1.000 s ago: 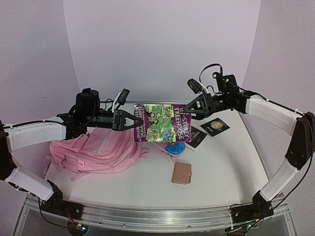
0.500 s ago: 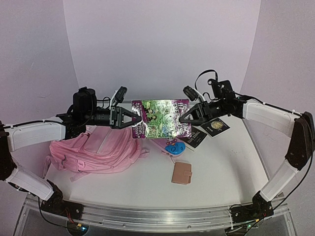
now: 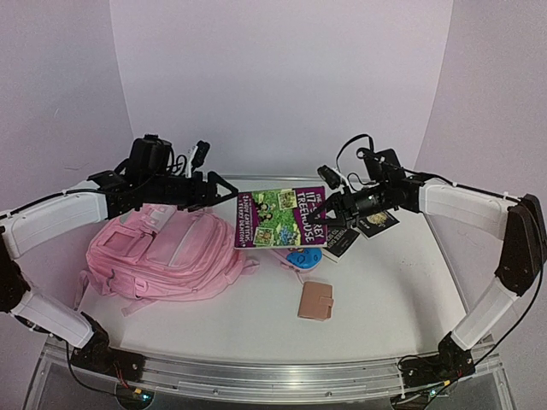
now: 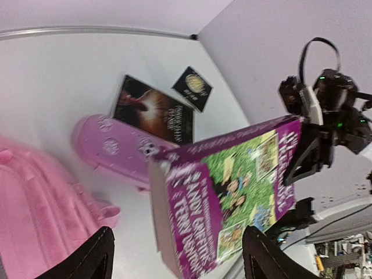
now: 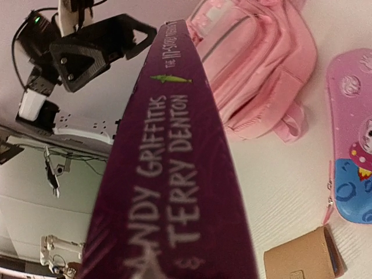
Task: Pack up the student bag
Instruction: Pick up the book from the center of the board.
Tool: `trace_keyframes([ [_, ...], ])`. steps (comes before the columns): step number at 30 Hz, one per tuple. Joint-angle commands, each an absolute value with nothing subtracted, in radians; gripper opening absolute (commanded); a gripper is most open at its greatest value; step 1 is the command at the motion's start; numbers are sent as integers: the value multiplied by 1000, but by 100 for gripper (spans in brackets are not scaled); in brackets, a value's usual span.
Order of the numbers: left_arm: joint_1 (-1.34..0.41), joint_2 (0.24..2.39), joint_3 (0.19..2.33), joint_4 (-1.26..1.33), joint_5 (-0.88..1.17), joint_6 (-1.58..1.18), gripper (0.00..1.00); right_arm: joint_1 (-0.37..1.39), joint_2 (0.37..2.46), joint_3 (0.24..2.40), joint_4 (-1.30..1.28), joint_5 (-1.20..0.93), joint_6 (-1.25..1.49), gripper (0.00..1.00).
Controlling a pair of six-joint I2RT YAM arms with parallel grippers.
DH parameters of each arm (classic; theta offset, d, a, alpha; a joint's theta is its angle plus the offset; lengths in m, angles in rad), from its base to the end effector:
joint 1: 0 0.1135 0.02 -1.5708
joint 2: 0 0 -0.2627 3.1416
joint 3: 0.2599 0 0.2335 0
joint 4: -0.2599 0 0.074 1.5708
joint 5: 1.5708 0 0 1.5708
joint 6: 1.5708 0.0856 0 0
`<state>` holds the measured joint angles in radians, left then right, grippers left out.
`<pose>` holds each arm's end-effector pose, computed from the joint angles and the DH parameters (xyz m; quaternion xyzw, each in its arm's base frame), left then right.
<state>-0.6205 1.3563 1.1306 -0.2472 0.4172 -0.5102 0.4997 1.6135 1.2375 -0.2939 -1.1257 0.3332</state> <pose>0.2508 -0.2218 0.3088 0.1539 0.8274 -0.4226 0.3364 0.2702 0.2355 0.2801 -0.2948 0.7394 0.5883 0.1424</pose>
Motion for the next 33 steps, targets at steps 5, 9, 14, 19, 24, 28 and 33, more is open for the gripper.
trace_keyframes([
  [5,-727,1425,1226,-644,100,-407,72,417,1574,1158,-157,-1005,519,0],
  [9,-801,1539,1329,-780,23,-410,68,409,1591,1106,-100,-1042,570,0],
  [14,-850,1675,1429,-894,-89,-431,69,409,1590,1069,-26,-1056,628,0],
  [19,-879,1819,1542,-988,-166,-445,67,410,1578,1057,2,-1067,649,0],
  [24,-887,1907,1613,-1060,-232,-469,60,410,1580,1049,35,-1077,665,0],
  [28,-887,1941,1646,-1112,-273,-494,52,410,1585,1039,58,-1087,685,0],
  [33,-887,1971,1676,-1172,-330,-521,33,411,1590,1015,126,-1109,736,0],
])
